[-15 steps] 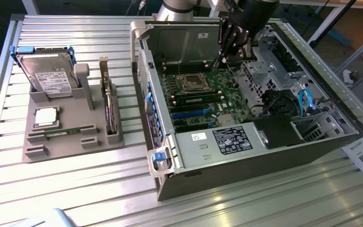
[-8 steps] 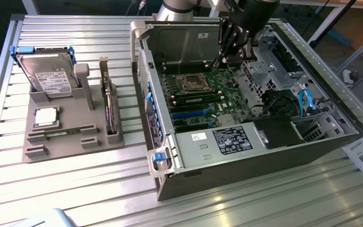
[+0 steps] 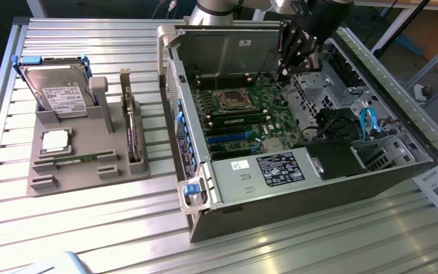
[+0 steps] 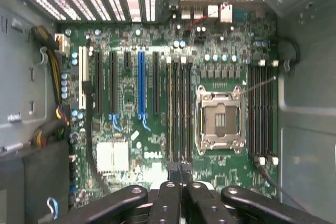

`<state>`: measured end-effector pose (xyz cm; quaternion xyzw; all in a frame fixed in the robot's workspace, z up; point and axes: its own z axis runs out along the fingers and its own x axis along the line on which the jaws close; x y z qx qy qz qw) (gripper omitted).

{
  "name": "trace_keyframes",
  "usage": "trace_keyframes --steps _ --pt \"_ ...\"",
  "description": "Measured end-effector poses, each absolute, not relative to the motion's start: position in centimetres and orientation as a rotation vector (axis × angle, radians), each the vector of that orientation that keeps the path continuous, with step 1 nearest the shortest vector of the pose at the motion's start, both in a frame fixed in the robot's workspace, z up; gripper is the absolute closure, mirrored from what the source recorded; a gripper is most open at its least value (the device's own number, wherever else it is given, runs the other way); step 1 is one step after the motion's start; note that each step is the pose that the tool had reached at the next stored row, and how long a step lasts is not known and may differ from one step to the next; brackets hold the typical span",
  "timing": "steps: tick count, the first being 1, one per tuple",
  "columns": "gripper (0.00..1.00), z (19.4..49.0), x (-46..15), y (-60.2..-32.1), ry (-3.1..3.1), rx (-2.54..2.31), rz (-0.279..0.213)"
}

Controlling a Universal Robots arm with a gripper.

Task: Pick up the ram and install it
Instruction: 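Press down the ram until it locks into place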

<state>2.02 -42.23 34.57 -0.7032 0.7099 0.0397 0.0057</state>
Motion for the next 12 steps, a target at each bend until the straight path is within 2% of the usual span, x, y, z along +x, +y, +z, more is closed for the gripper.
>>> trace_keyframes --steps 12 --pt "0.90 33.5 2.2 -42.2 2.221 -2.200 0.126"
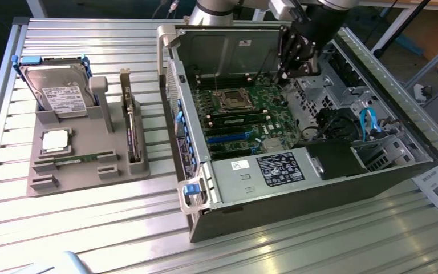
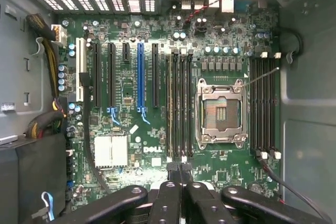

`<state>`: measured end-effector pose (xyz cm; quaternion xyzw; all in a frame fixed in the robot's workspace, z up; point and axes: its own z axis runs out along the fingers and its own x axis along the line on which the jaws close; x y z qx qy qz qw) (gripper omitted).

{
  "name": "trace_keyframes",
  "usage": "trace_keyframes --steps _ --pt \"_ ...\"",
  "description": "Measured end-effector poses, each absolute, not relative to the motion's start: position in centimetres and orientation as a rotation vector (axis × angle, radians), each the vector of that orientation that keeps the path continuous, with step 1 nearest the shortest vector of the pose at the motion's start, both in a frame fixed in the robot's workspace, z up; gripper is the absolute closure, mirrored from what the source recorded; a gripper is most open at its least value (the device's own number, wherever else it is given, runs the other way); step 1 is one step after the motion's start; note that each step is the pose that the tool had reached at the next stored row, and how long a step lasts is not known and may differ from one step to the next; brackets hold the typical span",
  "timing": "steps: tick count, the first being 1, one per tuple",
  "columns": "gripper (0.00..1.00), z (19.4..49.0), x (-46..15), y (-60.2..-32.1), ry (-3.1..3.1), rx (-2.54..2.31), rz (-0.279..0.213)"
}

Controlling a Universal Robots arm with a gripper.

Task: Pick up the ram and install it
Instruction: 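Press down the ram until it locks into place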

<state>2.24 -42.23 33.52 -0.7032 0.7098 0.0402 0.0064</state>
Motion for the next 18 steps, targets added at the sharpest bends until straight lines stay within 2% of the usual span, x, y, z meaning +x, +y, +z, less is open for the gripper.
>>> trace_keyframes --steps 18 --pt "0.90 31.0 2.6 -42.2 2.222 -2.199 0.125"
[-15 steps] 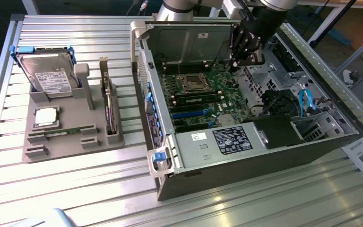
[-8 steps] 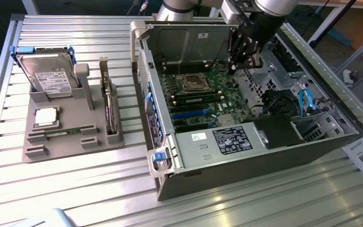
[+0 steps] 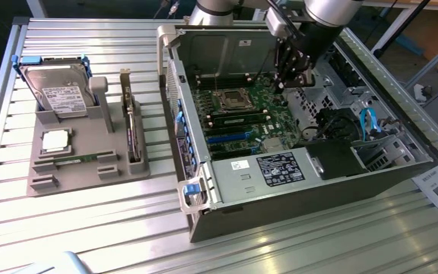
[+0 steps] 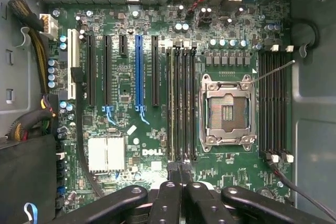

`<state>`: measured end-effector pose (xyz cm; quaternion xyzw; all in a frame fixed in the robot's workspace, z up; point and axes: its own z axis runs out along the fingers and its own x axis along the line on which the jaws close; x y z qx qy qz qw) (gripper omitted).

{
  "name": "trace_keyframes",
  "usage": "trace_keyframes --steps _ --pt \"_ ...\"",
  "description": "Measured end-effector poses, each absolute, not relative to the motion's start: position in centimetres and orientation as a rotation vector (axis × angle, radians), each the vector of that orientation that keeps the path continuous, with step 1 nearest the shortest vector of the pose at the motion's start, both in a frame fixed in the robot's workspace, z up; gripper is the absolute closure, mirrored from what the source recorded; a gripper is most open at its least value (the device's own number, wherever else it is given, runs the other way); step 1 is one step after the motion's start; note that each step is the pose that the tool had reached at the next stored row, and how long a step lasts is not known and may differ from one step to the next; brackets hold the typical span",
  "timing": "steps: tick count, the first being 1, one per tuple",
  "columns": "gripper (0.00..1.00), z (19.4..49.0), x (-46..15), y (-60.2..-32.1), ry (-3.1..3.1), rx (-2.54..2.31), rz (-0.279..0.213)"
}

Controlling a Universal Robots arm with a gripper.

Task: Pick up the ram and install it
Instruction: 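Press down the ram until it locks into place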

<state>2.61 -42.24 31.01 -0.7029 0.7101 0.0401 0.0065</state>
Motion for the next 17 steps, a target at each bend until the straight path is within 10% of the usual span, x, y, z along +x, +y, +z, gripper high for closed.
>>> trace_keyframes --steps 17 --pt "0.90 29.8 3.4 -42.2 2.222 -2.199 0.125"
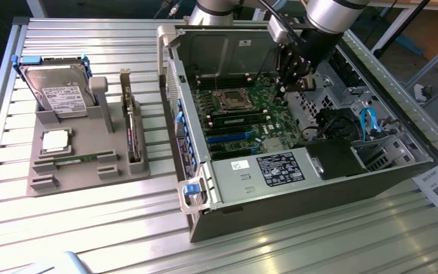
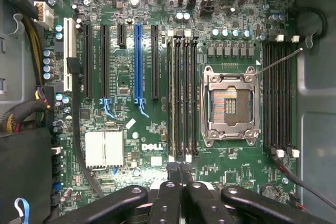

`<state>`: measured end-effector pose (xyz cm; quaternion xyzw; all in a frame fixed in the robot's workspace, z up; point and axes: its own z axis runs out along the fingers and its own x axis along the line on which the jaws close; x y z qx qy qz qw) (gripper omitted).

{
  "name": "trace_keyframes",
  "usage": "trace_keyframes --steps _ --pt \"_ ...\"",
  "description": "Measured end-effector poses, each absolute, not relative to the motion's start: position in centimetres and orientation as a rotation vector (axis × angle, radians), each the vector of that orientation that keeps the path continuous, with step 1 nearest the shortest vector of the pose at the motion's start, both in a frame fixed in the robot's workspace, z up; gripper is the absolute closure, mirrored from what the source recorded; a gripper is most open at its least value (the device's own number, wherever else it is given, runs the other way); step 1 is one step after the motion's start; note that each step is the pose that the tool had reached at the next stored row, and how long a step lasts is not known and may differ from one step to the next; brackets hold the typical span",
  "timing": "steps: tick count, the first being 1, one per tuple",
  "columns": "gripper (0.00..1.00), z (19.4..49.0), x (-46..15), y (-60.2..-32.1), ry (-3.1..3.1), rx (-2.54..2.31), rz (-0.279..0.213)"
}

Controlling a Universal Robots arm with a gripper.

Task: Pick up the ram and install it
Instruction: 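Press down the ram until it locks into place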

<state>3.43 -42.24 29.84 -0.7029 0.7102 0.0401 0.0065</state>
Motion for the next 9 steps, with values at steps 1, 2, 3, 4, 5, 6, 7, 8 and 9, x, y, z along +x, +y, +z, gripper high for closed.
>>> trace_keyframes --steps 1,2,3,4,5,6,7,8,9 --pt "0.90 29.75 3.43 -42.24 2.222 -2.199 0.125" --pt "0.90 29.66 3.43 -42.24 2.222 -2.199 0.125" --pt "0.90 29.62 3.43 -42.24 2.222 -2.199 0.125" --pt "0.90 29.56 3.43 -42.24 2.222 -2.199 0.125" --pt "0.90 29.54 3.44 -42.24 2.222 -2.199 0.125" --pt "0.90 29.51 3.45 -42.25 2.222 -2.199 0.125" --pt "0.90 29.49 3.46 -42.24 2.222 -2.199 0.125" --pt "0.90 29.47 3.47 -42.24 2.222 -2.199 0.125" --pt "0.90 29.46 3.47 -42.24 2.222 -2.199 0.125"
